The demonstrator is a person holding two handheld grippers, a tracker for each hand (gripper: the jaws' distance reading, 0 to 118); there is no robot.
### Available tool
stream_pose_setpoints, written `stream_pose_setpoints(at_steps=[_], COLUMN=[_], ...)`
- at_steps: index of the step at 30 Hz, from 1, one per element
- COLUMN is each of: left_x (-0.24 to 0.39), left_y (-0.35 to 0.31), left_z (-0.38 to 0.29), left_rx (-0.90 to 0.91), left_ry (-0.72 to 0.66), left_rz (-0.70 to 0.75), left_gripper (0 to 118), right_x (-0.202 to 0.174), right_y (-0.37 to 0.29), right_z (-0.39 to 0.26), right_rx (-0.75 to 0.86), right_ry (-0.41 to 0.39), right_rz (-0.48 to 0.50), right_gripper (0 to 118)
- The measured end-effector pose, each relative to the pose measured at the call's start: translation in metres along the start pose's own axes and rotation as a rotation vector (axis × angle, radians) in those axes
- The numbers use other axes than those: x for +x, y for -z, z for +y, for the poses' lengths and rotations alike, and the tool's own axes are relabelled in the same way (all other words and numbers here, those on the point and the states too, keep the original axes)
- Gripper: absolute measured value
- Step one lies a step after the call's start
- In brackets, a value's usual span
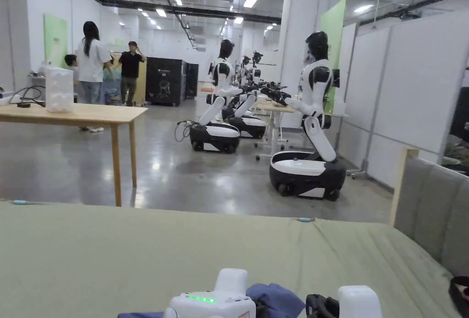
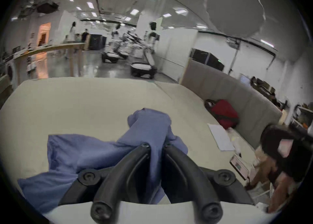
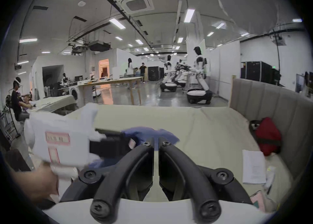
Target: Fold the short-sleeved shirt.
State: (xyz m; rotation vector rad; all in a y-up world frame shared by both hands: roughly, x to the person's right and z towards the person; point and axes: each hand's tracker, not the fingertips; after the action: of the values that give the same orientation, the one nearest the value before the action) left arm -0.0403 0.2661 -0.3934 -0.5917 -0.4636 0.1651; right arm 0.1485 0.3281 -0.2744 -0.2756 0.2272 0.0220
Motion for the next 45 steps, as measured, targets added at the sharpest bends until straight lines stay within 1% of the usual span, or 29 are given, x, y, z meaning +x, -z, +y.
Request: stream_pose_setpoints(at_steps=[1,3,6,8,10,11,12,13,14,15,17,20,22,25,26,27,28,29,30,32,33,34,35,37,39,41,42,44,45], left_x=[0.011,0.027,0.033,0.035,0.036,0.037,0.038,0.037,0.034,0.033,0.026,0.010,-0.011,-0.049,-0.063,-0.074,-0.083,-0.093,-0.097,-0.117,-0.129,-0.142,-0.160,-0.210,-0.248,-0.270,-0.275,-0.284,-0.285], left_y=[0.013,0.045,0.086,0.097,0.096,0.089,0.081,0.065,0.049,0.019,-0.027,-0.109,-0.144,-0.197,-0.212,-0.225,-0.234,-0.237,-0.242,-0.255,-0.260,-0.268,-0.275,-0.286,-0.288,-0.280,-0.273,-0.252,-0.239], left_z=[-0.008,-0.028,-0.060,-0.072,-0.078,-0.077,-0.076,-0.070,-0.066,-0.063,-0.048,-0.043,-0.037,-0.044,-0.048,-0.053,-0.057,-0.060,-0.066,-0.073,-0.074,-0.075,-0.078,-0.084,-0.093,-0.105,-0.109,-0.116,-0.120], left_rx=[-0.032,-0.117,-0.210,-0.236,-0.234,-0.204,-0.163,-0.100,-0.073,0.064,0.040,0.175,0.218,0.231,0.218,0.205,0.200,0.159,0.149,0.146,0.122,0.109,0.104,0.042,-0.011,-0.064,-0.067,-0.110,-0.119], left_ry=[0.014,0.045,0.074,0.062,0.064,0.082,0.106,0.115,0.107,0.163,0.121,0.159,0.146,0.130,0.122,0.112,0.103,0.068,0.086,0.030,0.020,0.026,0.016,-0.096,-0.199,-0.226,-0.218,-0.242,-0.239], left_rz=[-0.001,0.047,0.102,0.109,0.116,0.130,0.150,0.160,0.136,0.080,0.126,0.182,0.230,0.360,0.387,0.384,0.380,0.449,0.474,0.422,0.427,0.447,0.509,0.569,0.598,0.627,0.631,0.567,0.562], left_gripper=[3,4,4,5,10,12,30,70,118,116,117,117,117,116,103,63,0,0,0,0,0,0,0,0,0,0,0,0,0], right_x=[0.010,0.033,0.064,0.076,0.083,0.084,0.084,0.082,0.080,0.076,0.068,0.049,0.035,0.014,0.009,0.003,-0.001,-0.006,-0.010,-0.011,-0.014,-0.016,-0.018,-0.026,-0.025,-0.024,-0.024,-0.022,-0.021], right_y=[-0.004,-0.007,-0.005,-0.004,-0.002,-0.002,-0.002,-0.003,-0.004,-0.004,-0.004,-0.006,-0.011,-0.019,-0.020,-0.020,-0.020,-0.019,-0.018,-0.006,-0.006,-0.007,-0.009,-0.013,-0.008,0.001,0.007,0.017,0.022], right_z=[-0.002,-0.008,-0.022,-0.029,-0.033,-0.035,-0.036,-0.036,-0.037,-0.037,-0.037,-0.036,-0.034,-0.028,-0.028,-0.028,-0.028,-0.028,-0.028,-0.031,-0.031,-0.032,-0.033,-0.036,-0.040,-0.046,-0.048,-0.052,-0.055], right_rx=[0.000,-0.021,-0.045,-0.060,-0.073,-0.081,-0.085,-0.089,-0.088,-0.087,-0.079,-0.066,-0.050,-0.035,-0.031,-0.029,-0.028,-0.028,-0.034,-0.041,-0.046,-0.051,-0.056,-0.064,-0.069,-0.085,-0.094,-0.112,-0.120], right_ry=[0.006,0.025,0.054,0.076,0.082,0.081,0.077,0.073,0.068,0.063,0.052,0.030,0.018,0.027,0.031,0.034,0.036,0.043,0.047,0.046,0.042,0.037,0.025,-0.008,-0.013,-0.007,0.002,0.020,0.026], right_rz=[-0.012,-0.037,-0.071,-0.077,-0.075,-0.074,-0.072,-0.069,-0.067,-0.063,-0.051,-0.027,-0.019,0.002,0.008,0.010,0.013,0.019,0.023,0.028,0.036,0.041,0.047,0.052,0.058,0.055,0.055,0.054,0.052], right_gripper=[7,7,7,7,7,7,7,7,7,7,7,7,7,7,7,7,7,7,7,7,7,7,7,7,7,7,7,7,7])
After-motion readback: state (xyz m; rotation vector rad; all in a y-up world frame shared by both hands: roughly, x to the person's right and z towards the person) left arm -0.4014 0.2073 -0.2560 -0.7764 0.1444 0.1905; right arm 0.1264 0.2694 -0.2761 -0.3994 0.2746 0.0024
